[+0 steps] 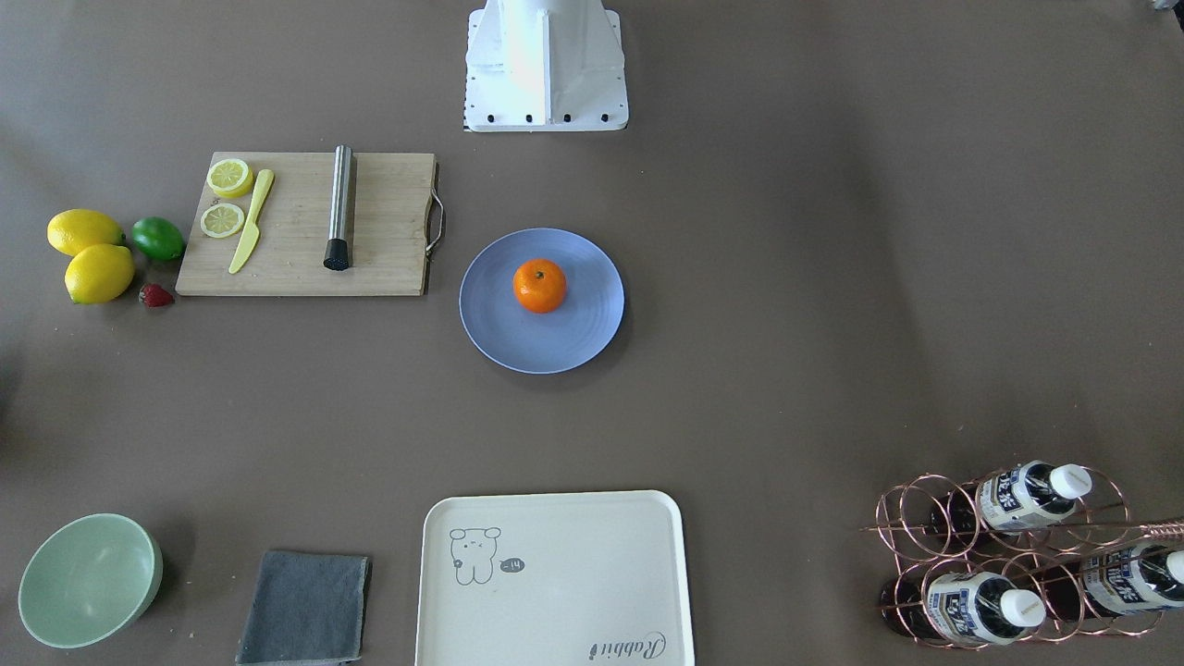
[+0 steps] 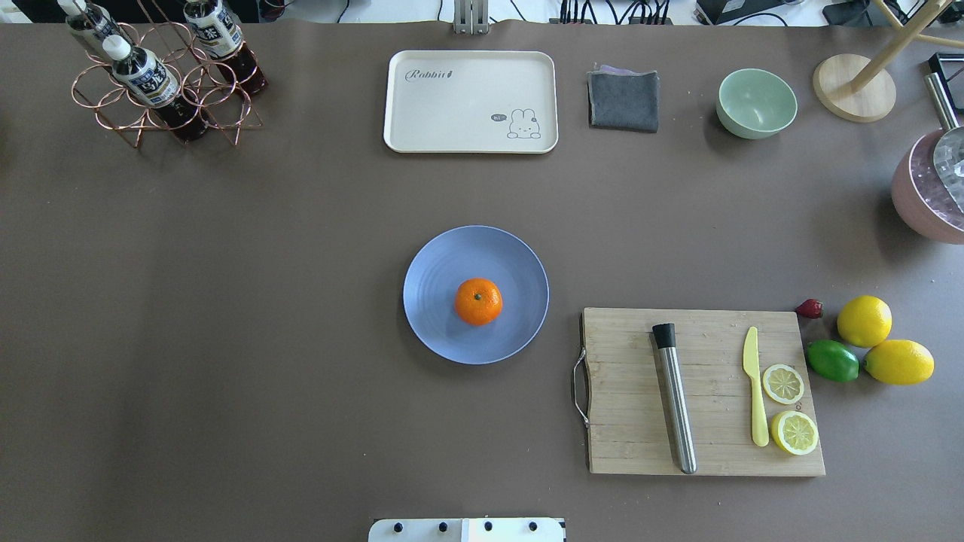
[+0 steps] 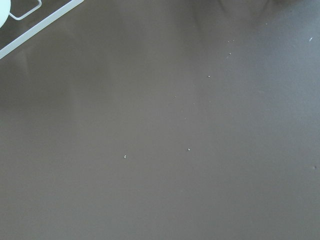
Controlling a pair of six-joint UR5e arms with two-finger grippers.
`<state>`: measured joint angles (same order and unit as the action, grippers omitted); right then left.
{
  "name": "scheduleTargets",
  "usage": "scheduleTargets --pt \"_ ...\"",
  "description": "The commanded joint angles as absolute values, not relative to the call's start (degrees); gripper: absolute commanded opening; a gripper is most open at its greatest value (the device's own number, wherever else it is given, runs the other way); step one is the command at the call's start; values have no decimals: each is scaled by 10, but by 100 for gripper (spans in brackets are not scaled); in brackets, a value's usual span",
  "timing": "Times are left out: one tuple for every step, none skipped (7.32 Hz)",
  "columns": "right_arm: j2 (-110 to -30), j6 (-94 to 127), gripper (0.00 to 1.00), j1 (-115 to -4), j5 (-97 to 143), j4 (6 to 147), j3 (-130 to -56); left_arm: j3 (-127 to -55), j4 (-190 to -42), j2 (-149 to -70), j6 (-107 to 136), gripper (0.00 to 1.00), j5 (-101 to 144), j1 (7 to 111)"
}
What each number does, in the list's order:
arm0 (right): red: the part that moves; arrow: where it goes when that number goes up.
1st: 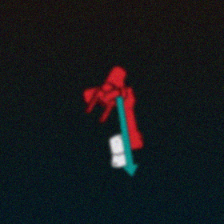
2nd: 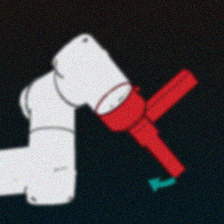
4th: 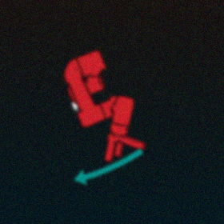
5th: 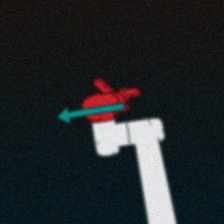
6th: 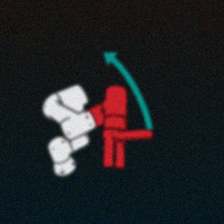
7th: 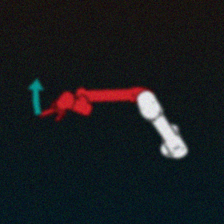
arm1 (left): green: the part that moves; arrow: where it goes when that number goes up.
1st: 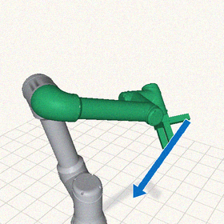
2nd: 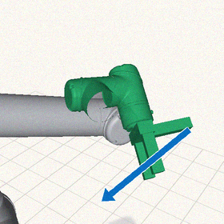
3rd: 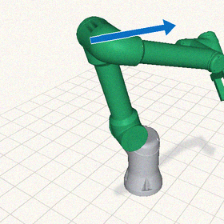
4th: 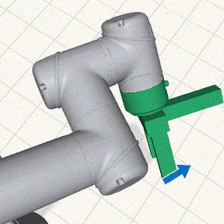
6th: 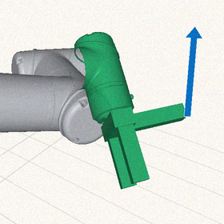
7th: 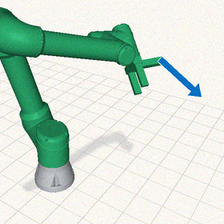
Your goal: Pick orange to plate
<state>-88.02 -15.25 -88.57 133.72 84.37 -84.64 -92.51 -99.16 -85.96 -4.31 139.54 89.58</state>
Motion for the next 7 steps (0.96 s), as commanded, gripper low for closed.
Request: scheduleTargets --pt "-880 -154 100 -885 1337 843 -846 -924 -981 -862 -44 98 1396 899" --pt "-880 -154 100 -885 1338 843 -848 -923 -981 -860 -44 98 1396 899" --pt "-880 -153 100 -885 1339 845 -856 -923 -982 -858 -46 98 1396 902" --pt "-874 -149 100 -881 1340 848 -864 -922 -983 -858 -47 98 1396 903" --pt "-871 -149 100 -879 1344 850 -866 -922 -983 -858 -47 98 1396 903" --pt "-854 -152 100 -874 1346 907 -880 -922 -983 -858 -47 98 1395 903" --pt "-854 -161 100 -875 1340 924 -883 -925 -983 -858 -47 98 1396 903"
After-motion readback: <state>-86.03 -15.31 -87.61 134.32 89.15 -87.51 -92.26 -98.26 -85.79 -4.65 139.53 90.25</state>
